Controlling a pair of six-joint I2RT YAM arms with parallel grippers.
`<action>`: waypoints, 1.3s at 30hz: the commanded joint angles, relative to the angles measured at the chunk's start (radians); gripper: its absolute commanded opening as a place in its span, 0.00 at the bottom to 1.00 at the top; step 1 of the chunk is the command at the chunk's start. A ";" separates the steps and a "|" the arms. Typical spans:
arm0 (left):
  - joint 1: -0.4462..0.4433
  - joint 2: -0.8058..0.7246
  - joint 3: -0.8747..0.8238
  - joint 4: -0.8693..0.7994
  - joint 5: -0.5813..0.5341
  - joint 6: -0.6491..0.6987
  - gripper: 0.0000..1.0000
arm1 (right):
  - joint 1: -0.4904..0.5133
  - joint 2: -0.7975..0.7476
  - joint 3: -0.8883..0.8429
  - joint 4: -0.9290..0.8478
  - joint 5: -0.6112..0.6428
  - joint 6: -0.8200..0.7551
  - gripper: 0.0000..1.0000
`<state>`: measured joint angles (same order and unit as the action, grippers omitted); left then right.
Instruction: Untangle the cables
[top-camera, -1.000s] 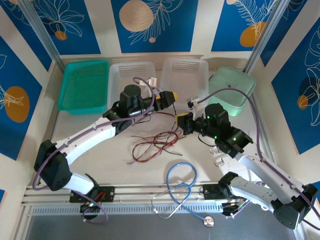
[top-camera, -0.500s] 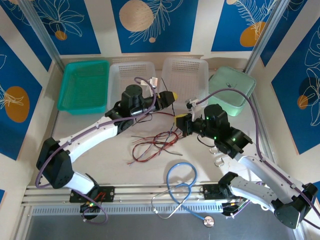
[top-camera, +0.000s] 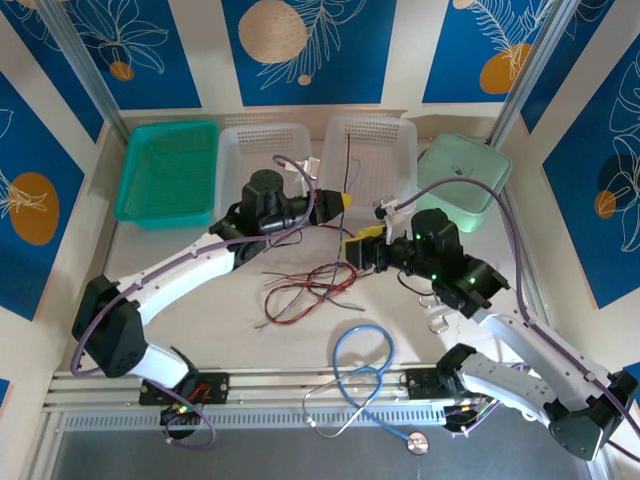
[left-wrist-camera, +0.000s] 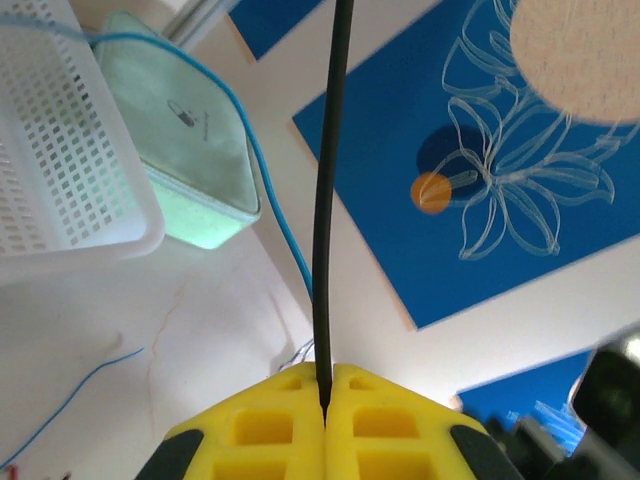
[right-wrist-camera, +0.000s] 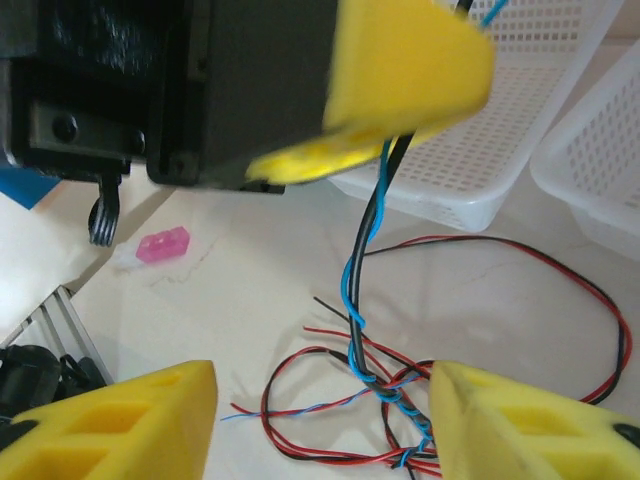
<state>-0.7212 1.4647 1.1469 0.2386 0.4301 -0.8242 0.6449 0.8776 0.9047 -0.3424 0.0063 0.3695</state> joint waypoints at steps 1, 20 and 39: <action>0.009 -0.051 0.036 -0.061 0.080 0.177 0.00 | -0.060 -0.028 0.068 -0.025 -0.057 0.046 0.62; 0.008 -0.125 -0.024 0.025 0.096 0.291 0.00 | -0.288 0.169 0.096 0.425 -0.418 0.771 0.74; 0.007 -0.145 -0.073 0.077 0.086 0.266 0.00 | -0.306 0.276 0.118 0.515 -0.397 0.854 0.35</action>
<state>-0.7200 1.3491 1.0840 0.2775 0.5014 -0.5510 0.3344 1.1561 0.9882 0.1280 -0.3683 1.2102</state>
